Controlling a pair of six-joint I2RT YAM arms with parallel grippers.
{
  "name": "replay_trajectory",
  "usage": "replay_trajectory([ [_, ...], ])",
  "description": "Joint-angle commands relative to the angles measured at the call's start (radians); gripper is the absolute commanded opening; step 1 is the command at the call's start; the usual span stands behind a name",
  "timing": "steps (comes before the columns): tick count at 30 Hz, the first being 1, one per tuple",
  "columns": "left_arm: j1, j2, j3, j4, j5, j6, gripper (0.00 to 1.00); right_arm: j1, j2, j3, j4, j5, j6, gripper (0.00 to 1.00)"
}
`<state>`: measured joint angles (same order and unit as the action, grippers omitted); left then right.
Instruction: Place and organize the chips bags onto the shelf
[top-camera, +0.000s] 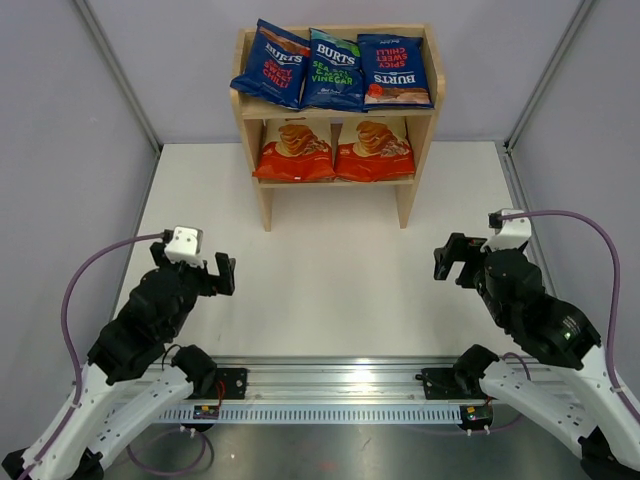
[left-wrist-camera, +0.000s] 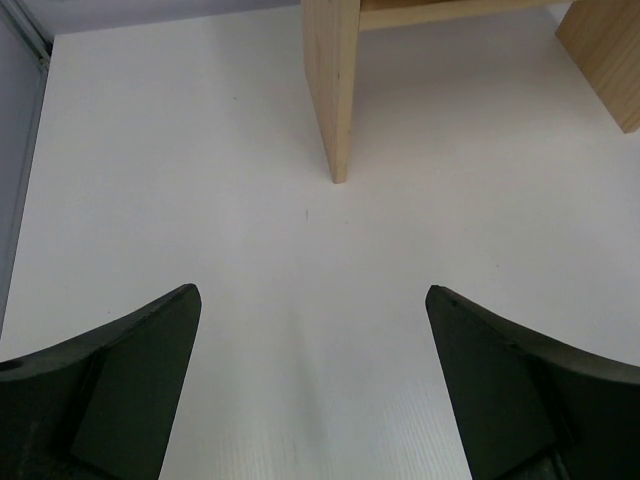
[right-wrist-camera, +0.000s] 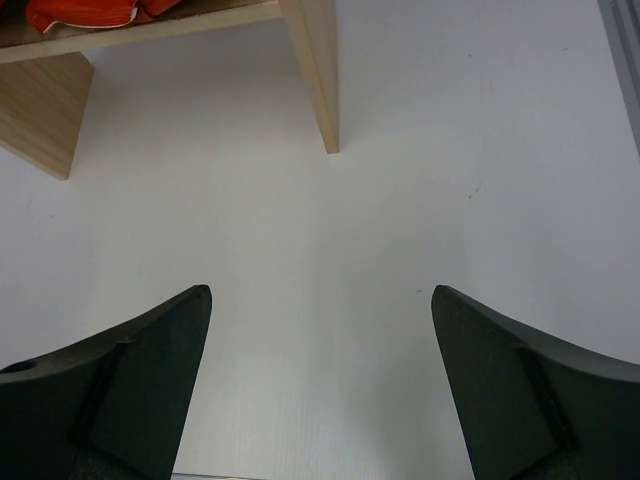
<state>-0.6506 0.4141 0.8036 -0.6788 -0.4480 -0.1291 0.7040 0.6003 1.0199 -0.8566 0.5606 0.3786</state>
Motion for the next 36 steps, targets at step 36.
replay_trajectory([
  [36,0.057,-0.195,-0.096,0.035,0.057,-0.006,0.99,-0.006,-0.091,-0.099,0.047,0.082,-0.003,1.0],
])
